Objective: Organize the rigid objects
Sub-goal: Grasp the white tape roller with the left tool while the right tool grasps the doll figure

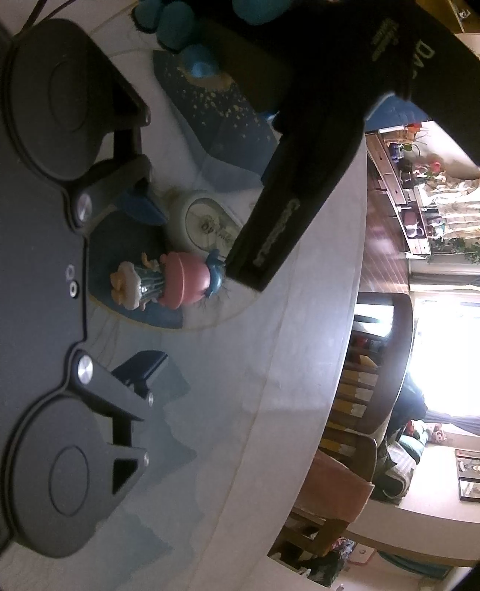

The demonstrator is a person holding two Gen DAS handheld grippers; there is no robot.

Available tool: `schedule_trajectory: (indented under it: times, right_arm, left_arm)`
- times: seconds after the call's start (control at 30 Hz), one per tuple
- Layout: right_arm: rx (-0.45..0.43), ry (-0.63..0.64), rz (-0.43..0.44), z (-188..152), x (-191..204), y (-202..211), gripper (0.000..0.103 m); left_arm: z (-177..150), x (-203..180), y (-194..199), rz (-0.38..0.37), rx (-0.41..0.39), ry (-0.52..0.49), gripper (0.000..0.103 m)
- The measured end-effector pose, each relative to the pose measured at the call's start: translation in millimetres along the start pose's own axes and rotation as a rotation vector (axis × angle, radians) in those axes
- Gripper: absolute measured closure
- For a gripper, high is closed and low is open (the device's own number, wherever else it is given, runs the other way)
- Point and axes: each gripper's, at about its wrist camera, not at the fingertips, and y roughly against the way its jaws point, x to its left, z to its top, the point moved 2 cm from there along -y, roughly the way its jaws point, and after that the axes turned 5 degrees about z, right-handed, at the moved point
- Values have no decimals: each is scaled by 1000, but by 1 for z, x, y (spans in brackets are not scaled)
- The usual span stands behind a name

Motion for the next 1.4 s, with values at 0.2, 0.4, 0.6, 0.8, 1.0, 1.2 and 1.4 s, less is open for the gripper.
schedule_trajectory:
  times: [0.2,0.4,0.6,0.8,1.0,1.2,1.4]
  right_arm:
    - [3,-8,-4,-3,1,-5,38]
    - [-1,-27,-25,-8,0,-9,48]
    - [-29,6,-2,-10,8,-9,62]
    - [-40,6,27,-15,9,-4,66]
    - [-47,8,10,-21,7,2,68]
    - [-49,-36,-15,-29,-3,12,68]
    - [-45,-64,-18,-35,-3,21,68]
  left_arm:
    - [-2,-2,-12,14,13,0,17]
    - [-6,-3,-18,18,8,2,17]
    - [-11,-5,-17,36,-16,-15,17]
    - [-19,-4,-14,54,-38,-8,17]
    - [-24,-1,-12,48,-40,3,18]
    - [-35,-8,-6,60,-63,-59,31]
    - [-41,-18,4,52,-75,-92,56]
